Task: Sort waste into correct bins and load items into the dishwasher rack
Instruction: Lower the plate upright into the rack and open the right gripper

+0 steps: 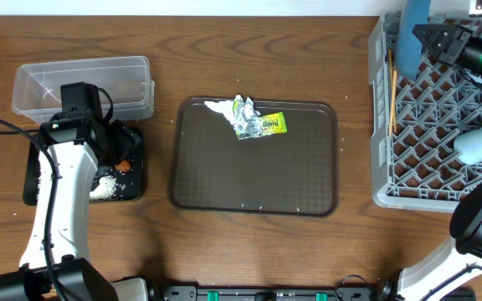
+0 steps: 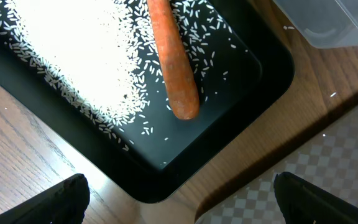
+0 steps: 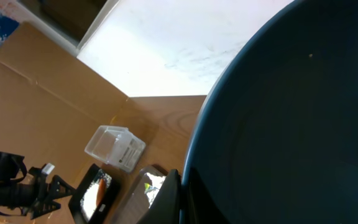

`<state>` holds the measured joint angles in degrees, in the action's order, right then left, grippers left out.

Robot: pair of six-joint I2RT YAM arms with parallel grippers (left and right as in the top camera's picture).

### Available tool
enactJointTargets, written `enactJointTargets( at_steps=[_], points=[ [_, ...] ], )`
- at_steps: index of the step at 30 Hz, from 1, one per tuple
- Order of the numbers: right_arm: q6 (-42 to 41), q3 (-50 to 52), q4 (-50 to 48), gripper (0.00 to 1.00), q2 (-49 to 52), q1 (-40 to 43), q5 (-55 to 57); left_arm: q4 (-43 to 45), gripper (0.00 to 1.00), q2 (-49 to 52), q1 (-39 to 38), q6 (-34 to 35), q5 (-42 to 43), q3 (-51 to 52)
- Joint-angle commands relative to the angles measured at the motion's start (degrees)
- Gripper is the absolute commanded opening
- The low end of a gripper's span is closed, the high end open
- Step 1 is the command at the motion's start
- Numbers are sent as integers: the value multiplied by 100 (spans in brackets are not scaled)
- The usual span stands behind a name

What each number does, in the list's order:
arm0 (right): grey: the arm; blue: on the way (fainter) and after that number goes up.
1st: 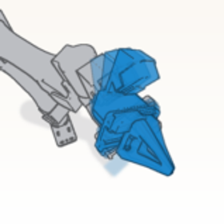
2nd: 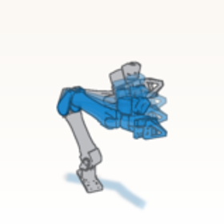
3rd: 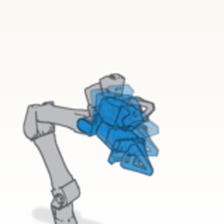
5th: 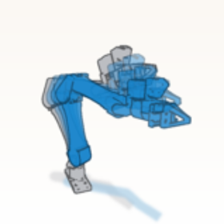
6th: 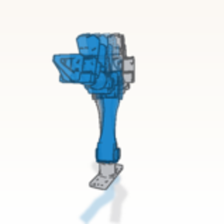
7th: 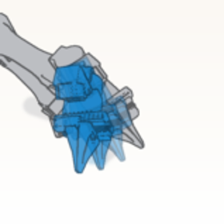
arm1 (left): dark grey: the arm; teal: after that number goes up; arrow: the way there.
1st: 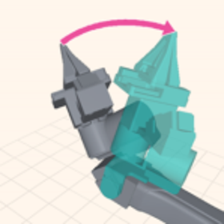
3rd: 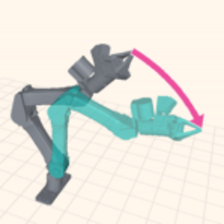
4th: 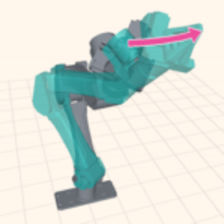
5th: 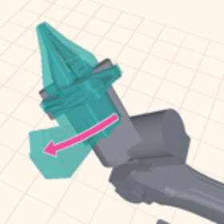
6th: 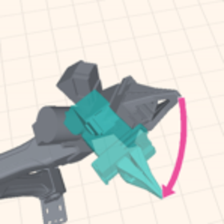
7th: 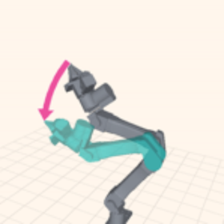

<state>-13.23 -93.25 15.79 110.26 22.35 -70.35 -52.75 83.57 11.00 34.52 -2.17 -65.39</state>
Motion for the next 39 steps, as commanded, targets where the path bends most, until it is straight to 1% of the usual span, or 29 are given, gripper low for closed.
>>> enactJointTargets(
  at_steps=[1, 7, 14, 19, 25, 28, 30, 33, 39],
  points=[
    [46, 13, 7, 2, 149, 74, -234, -35, 98, -74, 24, 46, -131, -48],
    [44, 15, 57, 2, 413, 129, -238, -35, 98, -74, 24, 46, -131, -48],
    [-50, 15, 136, 4, 450, 350, -162, -35, 98, -74, 24, 46, -131, -48],
    [-50, 15, 389, 4, 450, 605, -140, -35, 98, -74, 24, 46, -131, -48],
    [-33, 15, 876, 4, 450, 846, 197, -35, 98, -74, 24, 46, -131, -48],
    [-2, 15, 901, 3, 450, 866, 0, -35, 98, -74, 24, 46, -131, -48],
    [-39, 15, 752, 2, 450, 852, -380, -35, 98, -74, 24, 46, -131, -48],
    [-518, 15, 210, 2, 450, 789, -835, -35, 98, -74, 24, 46, -131, -48],
    [-1440, 15, -940, 2, 450, 540, -1110, -35, 98, -74, 24, 46, -131, -48]
  ],
)
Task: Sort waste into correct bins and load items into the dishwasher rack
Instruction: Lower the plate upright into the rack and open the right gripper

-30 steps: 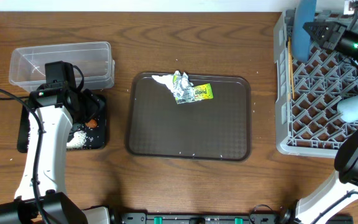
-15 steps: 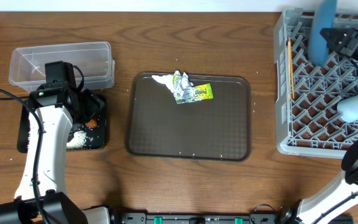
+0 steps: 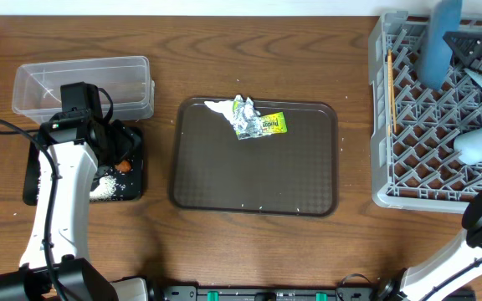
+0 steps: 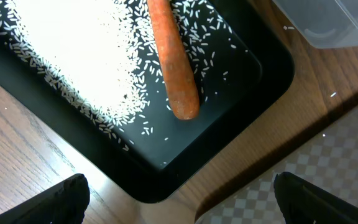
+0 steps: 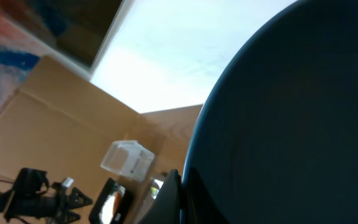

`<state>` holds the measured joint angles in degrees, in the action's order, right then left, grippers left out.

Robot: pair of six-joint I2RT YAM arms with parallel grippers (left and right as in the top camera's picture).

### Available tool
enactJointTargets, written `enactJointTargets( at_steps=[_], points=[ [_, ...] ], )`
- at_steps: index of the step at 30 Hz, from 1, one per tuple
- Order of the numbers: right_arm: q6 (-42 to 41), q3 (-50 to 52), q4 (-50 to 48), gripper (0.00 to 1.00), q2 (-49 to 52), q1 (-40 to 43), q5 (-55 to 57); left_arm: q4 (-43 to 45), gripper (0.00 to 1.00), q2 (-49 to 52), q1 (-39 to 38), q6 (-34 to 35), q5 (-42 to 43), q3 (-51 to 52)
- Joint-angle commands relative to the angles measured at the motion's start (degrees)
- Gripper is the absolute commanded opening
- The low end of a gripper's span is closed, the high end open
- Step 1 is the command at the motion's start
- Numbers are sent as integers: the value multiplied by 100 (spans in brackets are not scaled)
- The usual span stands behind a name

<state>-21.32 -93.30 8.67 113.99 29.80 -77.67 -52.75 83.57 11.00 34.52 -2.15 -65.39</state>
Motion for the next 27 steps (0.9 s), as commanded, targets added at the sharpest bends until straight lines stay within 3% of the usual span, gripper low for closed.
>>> enactJointTargets(
  at_steps=[1, 21, 27],
  points=[
    [-693, 20, -310, 2, 76, -256, -372, -35, 98, -74, 24, 46, -133, -48],
    [-691, 20, -103, 3, 142, -315, 286, -35, 98, -74, 24, 46, -133, -48],
    [-356, 20, 431, 4, 146, -164, 715, -35, 98, -74, 24, 46, -133, -48]
  ],
)
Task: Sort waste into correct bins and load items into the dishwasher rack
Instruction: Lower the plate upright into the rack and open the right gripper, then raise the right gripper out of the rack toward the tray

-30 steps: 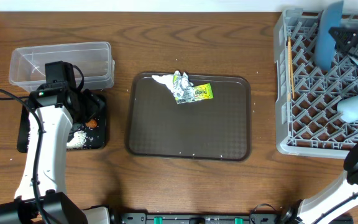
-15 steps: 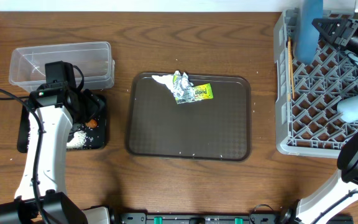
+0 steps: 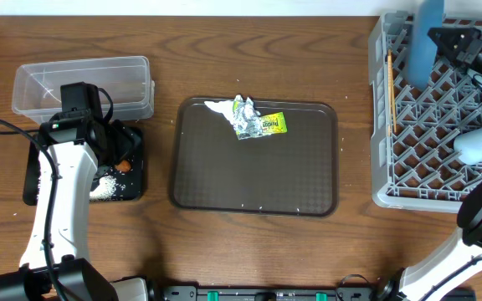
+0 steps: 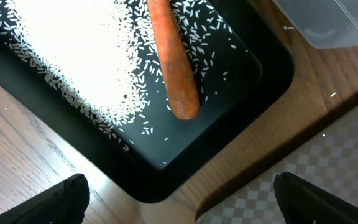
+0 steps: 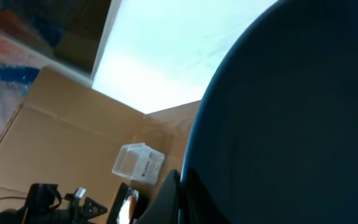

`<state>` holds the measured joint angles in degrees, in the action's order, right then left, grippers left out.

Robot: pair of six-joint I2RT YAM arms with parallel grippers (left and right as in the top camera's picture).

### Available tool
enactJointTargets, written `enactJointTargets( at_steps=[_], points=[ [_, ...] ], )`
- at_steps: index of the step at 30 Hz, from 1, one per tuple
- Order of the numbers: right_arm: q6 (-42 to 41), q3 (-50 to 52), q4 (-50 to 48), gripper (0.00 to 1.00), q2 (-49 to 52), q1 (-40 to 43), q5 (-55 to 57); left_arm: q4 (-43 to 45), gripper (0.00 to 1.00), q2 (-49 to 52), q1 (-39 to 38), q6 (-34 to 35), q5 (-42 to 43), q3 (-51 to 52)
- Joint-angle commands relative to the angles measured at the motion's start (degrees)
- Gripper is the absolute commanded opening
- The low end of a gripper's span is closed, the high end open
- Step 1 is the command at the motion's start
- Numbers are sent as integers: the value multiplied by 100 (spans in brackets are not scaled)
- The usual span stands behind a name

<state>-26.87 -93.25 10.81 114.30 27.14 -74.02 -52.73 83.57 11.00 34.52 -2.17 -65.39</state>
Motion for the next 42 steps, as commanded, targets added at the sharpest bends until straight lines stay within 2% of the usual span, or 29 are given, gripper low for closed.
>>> enactJointTargets(
  at_steps=[1, 9, 15, 23, 30, 33, 36, 37, 39, 42],
  points=[
    [260, 15, 328, 4, 116, 120, 479, -37, 98, -74, 24, 46, -131, -48],
    [789, 15, 1322, 6, 109, 264, 1412, -37, 98, -74, 24, 46, -131, -48],
    [782, -195, 1604, 13, 46, 463, 1620, -37, 98, -74, 24, 46, -131, -48],
    [1217, -1139, 3552, 16, -85, 531, 3460, -37, 98, -74, 24, 46, -131, -48],
    [1390, -1845, 4712, 17, -136, 511, 3823, -37, 98, -74, 24, 46, -131, -48],
    [1445, -2057, 5016, 28, -247, 481, 3825, -37, 98, -74, 24, 46, -131, -48],
    [1519, -2118, 5184, 49, -420, 431, 3825, -37, 98, -74, 24, 46, -131, -48],
    [1519, -2118, 5217, 53, -472, 411, 3827, -37, 98, -74, 24, 46, -131, -48],
    [1517, -2118, 5300, 57, -599, 350, 3827, -37, 98, -74, 24, 46, -131, -48],
    [1517, -2118, 5418, 57, -782, 234, 3888, -37, 98, -74, 24, 46, -131, -48]
  ],
)
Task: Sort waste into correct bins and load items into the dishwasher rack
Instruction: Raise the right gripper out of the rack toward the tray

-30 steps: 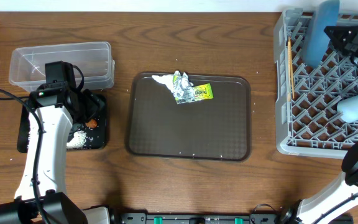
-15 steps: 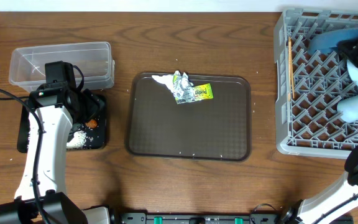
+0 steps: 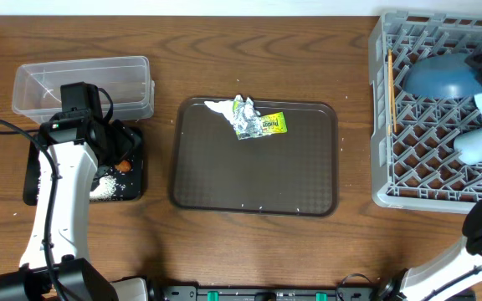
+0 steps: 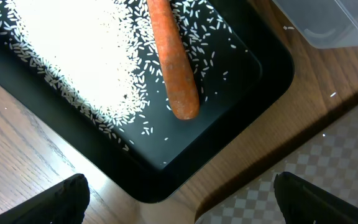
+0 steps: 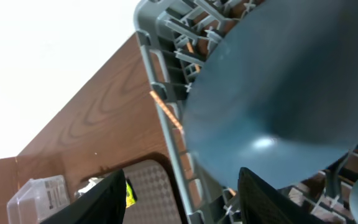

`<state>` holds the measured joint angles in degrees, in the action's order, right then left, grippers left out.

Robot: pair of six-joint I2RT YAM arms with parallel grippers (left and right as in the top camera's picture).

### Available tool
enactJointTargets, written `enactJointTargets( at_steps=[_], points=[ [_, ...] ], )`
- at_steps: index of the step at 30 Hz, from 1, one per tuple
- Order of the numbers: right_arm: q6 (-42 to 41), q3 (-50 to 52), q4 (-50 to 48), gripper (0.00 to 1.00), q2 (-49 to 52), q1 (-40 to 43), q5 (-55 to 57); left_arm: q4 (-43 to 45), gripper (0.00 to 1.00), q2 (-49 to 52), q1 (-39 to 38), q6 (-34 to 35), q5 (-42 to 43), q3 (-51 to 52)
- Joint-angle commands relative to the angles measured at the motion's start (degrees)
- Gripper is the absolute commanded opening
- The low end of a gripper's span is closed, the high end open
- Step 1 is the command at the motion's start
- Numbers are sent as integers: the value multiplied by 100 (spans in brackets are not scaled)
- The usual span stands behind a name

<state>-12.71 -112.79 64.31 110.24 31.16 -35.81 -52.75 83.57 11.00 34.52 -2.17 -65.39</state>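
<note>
A blue bowl (image 3: 436, 77) lies tilted in the grey dishwasher rack (image 3: 381, 125) at its back; in the right wrist view the blue bowl (image 5: 278, 93) rests on the rack's prongs. My right gripper (image 5: 182, 190) is open just short of the bowl, holding nothing. A crumpled wrapper (image 3: 253, 119) lies at the back of the brown tray (image 3: 253, 180). My left gripper (image 4: 179, 202) hangs open over the corner of a black tray (image 4: 253, 81) holding a carrot (image 4: 174, 65) and white rice (image 4: 73, 43).
A clear plastic container (image 3: 82, 84) stands behind the black tray (image 3: 134, 184) at the left. A white cup (image 3: 479, 144) and a thin wooden stick (image 3: 391, 92) sit in the rack. The left arm (image 3: 57, 209) reaches over the table's left side.
The blue bowl, held on edge above the rack's back, now lies in the rack. My right gripper has opened and let it go. The left arm has not moved.
My right gripper held the blue bowl on edge over the rack's back left corner, then further right, then left again. Now the bowl rests in the rack and the gripper is open. The left gripper stayed open over the black tray throughout.
</note>
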Motion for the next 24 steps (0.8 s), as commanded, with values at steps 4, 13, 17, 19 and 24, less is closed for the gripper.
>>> enactJointTargets(
  at_steps=[4, 13, 17, 19, 24],
  points=[
    [98, -164, 243, 56, -686, -400, 487, -35, 98, -74, 24, 46, -131, -48],
    [55, -164, 756, 56, -1126, -1674, 1775, -35, 98, -74, 24, 46, -131, -48],
    [55, -151, 881, 77, -1064, -2503, 1777, -35, 98, -74, 24, 46, -131, -48],
    [59, -149, 870, 99, -997, -2968, 1779, -35, 98, -74, 24, 46, -131, -48],
    [120, -146, 684, 99, -739, -4065, 1952, -35, 98, -74, 24, 46, -131, -48]
  ],
)
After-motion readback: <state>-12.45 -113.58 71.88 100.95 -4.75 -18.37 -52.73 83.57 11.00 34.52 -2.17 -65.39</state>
